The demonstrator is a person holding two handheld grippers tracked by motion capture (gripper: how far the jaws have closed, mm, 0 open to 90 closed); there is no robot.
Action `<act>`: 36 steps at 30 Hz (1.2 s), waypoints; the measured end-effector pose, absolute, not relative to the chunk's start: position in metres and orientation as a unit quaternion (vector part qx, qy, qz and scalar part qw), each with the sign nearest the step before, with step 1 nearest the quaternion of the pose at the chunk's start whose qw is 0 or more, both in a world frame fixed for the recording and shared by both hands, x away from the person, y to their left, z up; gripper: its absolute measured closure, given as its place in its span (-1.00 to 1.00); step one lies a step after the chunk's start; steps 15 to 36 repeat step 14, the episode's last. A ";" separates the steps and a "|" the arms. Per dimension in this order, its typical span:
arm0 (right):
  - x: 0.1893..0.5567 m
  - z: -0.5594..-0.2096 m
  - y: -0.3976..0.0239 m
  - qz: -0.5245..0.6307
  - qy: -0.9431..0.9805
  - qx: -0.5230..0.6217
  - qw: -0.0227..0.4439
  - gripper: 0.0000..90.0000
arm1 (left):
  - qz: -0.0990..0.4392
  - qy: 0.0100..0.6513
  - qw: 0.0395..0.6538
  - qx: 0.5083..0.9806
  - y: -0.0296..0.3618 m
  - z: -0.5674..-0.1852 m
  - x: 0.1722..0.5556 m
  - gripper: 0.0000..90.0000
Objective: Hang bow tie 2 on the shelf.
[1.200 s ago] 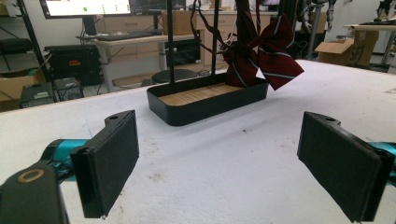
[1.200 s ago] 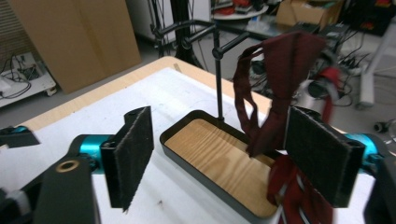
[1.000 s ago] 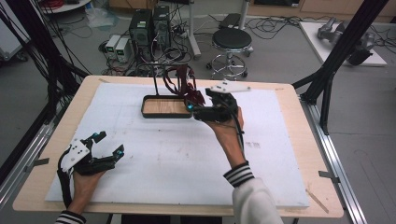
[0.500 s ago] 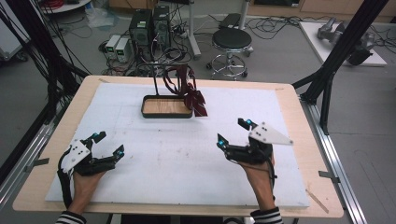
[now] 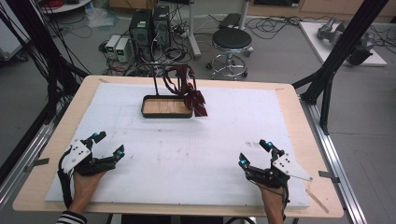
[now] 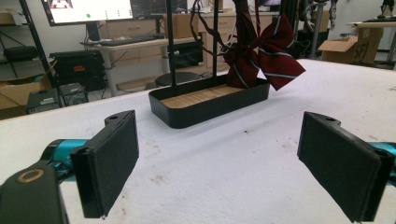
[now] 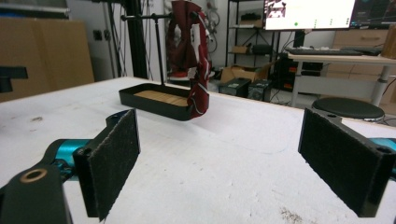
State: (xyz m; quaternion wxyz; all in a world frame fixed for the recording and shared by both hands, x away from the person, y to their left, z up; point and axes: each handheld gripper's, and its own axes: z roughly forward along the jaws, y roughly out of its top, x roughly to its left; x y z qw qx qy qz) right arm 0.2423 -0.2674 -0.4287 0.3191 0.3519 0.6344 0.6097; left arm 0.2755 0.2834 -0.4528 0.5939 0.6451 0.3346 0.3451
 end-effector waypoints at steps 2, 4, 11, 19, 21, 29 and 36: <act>0.245 -0.437 -0.268 0.615 0.625 0.359 0.320 -0.74 | 0.346 0.334 0.594 0.645 0.283 -0.453 0.275 -0.71; 0.247 -0.441 -0.269 0.614 0.622 0.364 0.322 -0.74 | 0.347 0.334 0.593 0.645 0.283 -0.453 0.275 -0.71; 0.254 -0.453 -0.272 0.605 0.623 0.377 0.321 -0.74 | 0.347 0.333 0.593 0.645 0.283 -0.453 0.275 -0.71; 0.254 -0.453 -0.270 0.598 0.630 0.381 0.317 -0.74 | 0.349 0.332 0.593 0.645 0.283 -0.453 0.275 -0.71; 0.254 -0.453 -0.270 0.598 0.630 0.381 0.317 -0.74 | 0.349 0.332 0.593 0.645 0.283 -0.453 0.275 -0.71; 0.254 -0.453 -0.270 0.598 0.630 0.381 0.317 -0.74 | 0.349 0.332 0.593 0.645 0.283 -0.453 0.275 -0.71; 0.254 -0.453 -0.270 0.598 0.630 0.381 0.317 -0.74 | 0.349 0.332 0.593 0.645 0.283 -0.453 0.275 -0.71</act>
